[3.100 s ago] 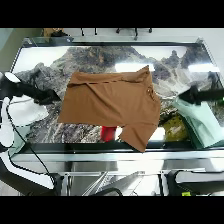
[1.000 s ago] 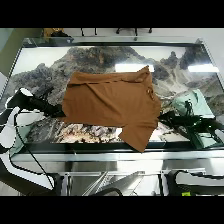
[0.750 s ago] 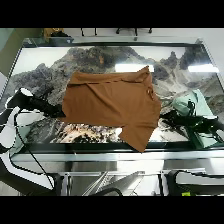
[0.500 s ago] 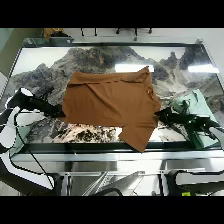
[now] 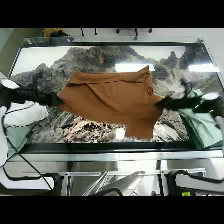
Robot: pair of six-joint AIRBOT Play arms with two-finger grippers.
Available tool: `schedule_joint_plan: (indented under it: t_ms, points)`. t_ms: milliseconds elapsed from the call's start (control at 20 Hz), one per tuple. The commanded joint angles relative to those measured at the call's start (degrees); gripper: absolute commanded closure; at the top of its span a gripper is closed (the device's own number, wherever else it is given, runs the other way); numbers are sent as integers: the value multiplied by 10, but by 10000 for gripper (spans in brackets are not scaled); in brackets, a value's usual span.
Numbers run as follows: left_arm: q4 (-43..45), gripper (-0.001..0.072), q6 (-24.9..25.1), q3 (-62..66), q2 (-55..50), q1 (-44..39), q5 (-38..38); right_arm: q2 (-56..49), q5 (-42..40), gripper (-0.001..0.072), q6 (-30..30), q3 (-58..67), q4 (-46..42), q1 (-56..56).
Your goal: Fold the shirts.
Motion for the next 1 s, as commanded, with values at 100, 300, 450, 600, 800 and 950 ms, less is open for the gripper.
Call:
schedule_joint_plan:
  t_ms: [100,300,450,600,800,950]
  points:
    - [-245,692,8,193,166,4,-42,162,31,689,5,268,4,-14]
    - [-219,692,-33,403,293,80,46,226,-57,689,-16,492,-51,-74]
    - [-143,693,-51,439,375,205,82,233,-111,690,-18,584,-106,-88]
    - [-150,692,-46,331,429,320,79,203,-102,689,-25,584,-105,-88]
    - [-264,692,46,162,380,272,66,77,-7,690,-17,520,3,-85]
    - [-183,693,56,100,262,128,73,-35,12,691,-18,444,9,-43]
